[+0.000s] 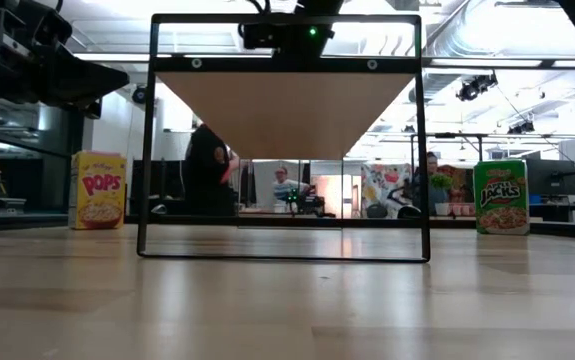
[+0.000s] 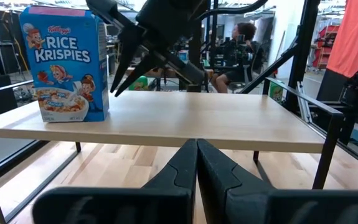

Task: Stack cereal on shelf
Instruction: Put the blue cereal box on the shelf

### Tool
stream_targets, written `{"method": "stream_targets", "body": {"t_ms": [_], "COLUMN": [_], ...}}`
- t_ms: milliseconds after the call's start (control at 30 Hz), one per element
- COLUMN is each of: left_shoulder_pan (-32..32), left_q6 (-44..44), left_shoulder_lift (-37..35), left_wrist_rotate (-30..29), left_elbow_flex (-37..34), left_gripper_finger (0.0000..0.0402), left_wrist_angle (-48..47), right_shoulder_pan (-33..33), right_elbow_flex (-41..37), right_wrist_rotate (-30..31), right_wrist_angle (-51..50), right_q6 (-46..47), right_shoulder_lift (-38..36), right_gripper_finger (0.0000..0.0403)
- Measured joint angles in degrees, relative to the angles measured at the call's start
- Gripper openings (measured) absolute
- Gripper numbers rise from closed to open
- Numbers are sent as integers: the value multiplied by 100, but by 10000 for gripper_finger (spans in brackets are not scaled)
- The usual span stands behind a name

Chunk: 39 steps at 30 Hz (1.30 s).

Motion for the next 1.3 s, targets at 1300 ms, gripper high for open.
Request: {"method": "stream_targets", "body": {"t_ms": [1300], "left_shoulder_pan": [-2], "left_q6": [0], "left_shoulder_lift": [0], "left_wrist_rotate": [0], "left_elbow_flex": [0], "left_gripper_finger": [3], "left_wrist_angle": [2], "right_shoulder_pan": [-421], "right_elbow_flex": [0], "right_wrist_rotate": [-152], "right_wrist_angle": [1584], "right_q6": [-690], "right_shoulder_lift": [0], "right_gripper_finger": [0]}}
